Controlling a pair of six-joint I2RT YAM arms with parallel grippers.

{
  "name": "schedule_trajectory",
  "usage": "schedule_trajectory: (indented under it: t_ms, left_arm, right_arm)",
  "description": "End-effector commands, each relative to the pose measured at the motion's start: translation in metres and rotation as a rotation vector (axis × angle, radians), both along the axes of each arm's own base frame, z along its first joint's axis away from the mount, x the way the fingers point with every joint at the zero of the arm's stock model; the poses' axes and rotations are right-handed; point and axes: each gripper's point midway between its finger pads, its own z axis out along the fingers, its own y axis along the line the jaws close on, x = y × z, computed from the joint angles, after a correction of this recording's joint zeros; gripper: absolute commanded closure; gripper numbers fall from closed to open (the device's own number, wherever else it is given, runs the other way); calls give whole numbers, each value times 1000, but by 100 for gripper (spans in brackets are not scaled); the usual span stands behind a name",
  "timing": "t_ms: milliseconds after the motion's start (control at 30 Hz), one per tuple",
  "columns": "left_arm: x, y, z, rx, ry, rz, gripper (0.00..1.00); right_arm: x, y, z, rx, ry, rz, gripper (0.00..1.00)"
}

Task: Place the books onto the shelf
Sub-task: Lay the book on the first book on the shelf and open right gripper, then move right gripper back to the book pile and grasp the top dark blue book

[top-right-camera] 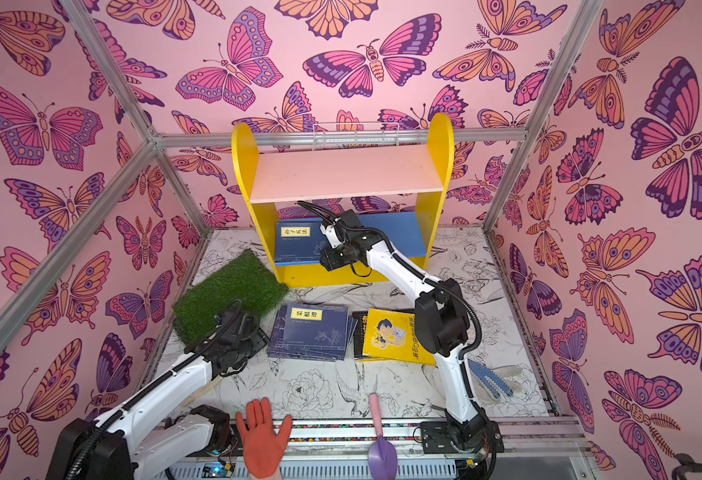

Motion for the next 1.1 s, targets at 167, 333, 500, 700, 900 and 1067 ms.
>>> schedule_trajectory:
  t_ms: [167,333,500,700,900,1067]
  left_arm:
    - [-10,6,-9,20,44,10,24]
    - [-9,4,-8,19,40,-3,26]
    - [-7,0,-4,15,33,-40,25]
    - [-2,-7,2,2,5,-91,25]
    - [10,-29,21,-39,-79,-238,25]
    - [16,-50,34,-64,-134,-361,23]
  right_arm:
    - [-3,9,-11,-20,19,44,60]
    - [-6,13,-10,-11,24,57,67]
    - [-4,12,-6,-15,4,56,68]
    - [-7,7,-2,-50,-22,83,56]
    - [-21,-22,20,-109,-101,50,44]
    - [-66,-56,35,-43,-112,-18,42]
